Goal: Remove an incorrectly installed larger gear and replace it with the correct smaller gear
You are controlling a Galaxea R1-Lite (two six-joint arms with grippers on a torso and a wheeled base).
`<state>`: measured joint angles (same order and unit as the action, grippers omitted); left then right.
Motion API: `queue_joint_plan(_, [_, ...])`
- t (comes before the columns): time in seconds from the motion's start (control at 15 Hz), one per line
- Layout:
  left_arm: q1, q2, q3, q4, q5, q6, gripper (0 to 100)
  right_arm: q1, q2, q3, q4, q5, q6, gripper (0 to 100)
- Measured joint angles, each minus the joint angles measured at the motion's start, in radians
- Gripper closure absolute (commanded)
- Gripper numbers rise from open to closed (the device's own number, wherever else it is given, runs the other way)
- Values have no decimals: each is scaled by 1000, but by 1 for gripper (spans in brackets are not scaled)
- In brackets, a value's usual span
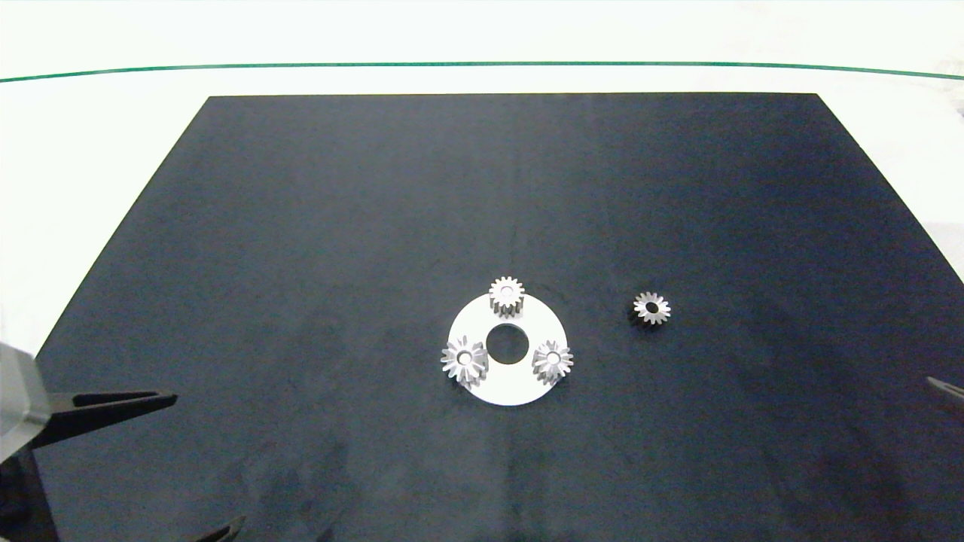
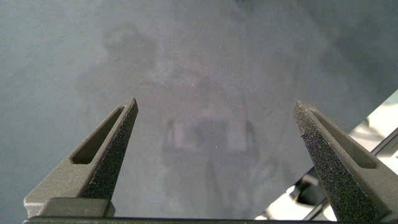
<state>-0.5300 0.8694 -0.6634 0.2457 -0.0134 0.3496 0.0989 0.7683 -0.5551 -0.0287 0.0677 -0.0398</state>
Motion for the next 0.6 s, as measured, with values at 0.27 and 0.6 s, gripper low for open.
queue_joint_plan(0.27, [-94,127,-24,-52,13,27,0,-2,98,-37,-13,-23,1,0])
queue_joint_plan(0.6, [-136,305,-83,-107,69,70,0,-6,146,-43,-23,-25,3,0])
